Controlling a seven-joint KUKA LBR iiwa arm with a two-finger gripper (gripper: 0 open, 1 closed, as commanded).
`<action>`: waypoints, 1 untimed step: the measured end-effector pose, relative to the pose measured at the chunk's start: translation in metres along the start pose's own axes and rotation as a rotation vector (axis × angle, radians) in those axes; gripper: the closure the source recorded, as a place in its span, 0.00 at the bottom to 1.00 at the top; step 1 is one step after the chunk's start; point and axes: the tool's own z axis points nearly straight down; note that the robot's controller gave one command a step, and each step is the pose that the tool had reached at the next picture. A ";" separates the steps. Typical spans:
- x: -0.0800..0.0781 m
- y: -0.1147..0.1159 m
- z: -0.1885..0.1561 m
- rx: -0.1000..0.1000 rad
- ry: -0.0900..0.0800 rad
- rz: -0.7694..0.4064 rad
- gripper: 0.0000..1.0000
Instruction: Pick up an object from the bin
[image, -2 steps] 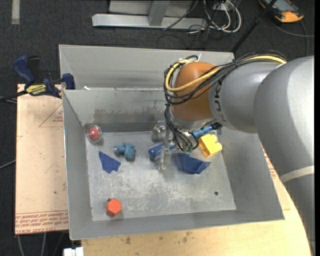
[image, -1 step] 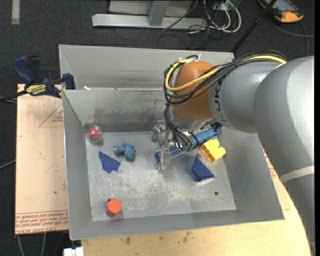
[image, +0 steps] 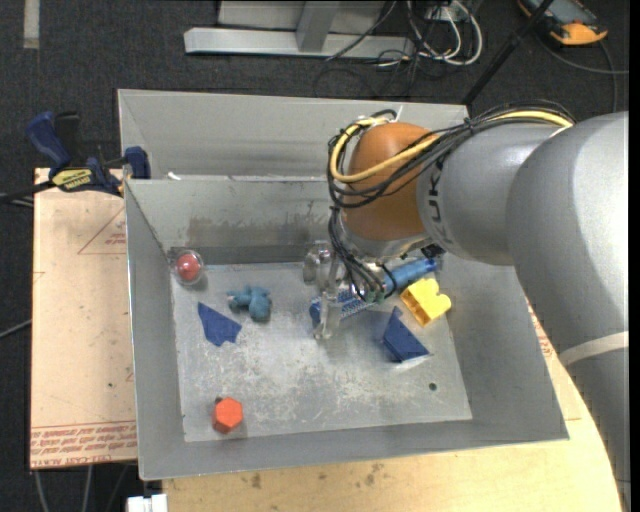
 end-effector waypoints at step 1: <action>0.000 0.000 0.000 -0.002 -0.001 0.002 0.00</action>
Offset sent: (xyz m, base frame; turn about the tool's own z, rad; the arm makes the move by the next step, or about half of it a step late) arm 0.0000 0.0000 0.0000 0.0000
